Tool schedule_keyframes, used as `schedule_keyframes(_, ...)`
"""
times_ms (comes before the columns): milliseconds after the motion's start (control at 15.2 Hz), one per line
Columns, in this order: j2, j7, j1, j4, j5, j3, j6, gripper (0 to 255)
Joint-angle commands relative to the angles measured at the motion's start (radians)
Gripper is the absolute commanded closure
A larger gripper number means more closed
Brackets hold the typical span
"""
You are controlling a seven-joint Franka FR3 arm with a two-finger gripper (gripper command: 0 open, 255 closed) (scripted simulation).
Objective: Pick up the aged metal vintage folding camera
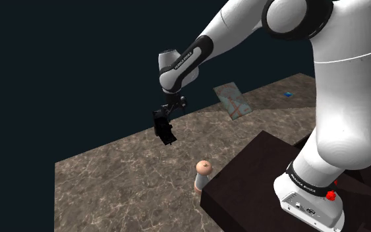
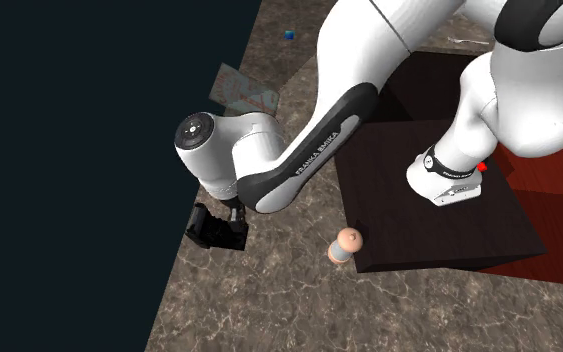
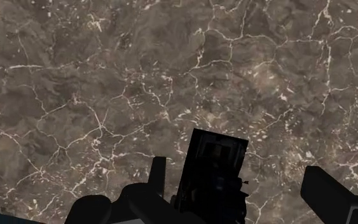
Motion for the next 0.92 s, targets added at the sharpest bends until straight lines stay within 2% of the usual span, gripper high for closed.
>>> schedule_keyframes(0,0.087,0.006,0.007,0.082,-0.009,-0.004,0.004,0)
schedule_keyframes(396,0.333,0.021,0.031,0.349,-0.025,-0.015,-0.022,0)
schedule_keyframes(858,0.408,0.023,0.034,0.376,-0.028,-0.019,0.026,0)
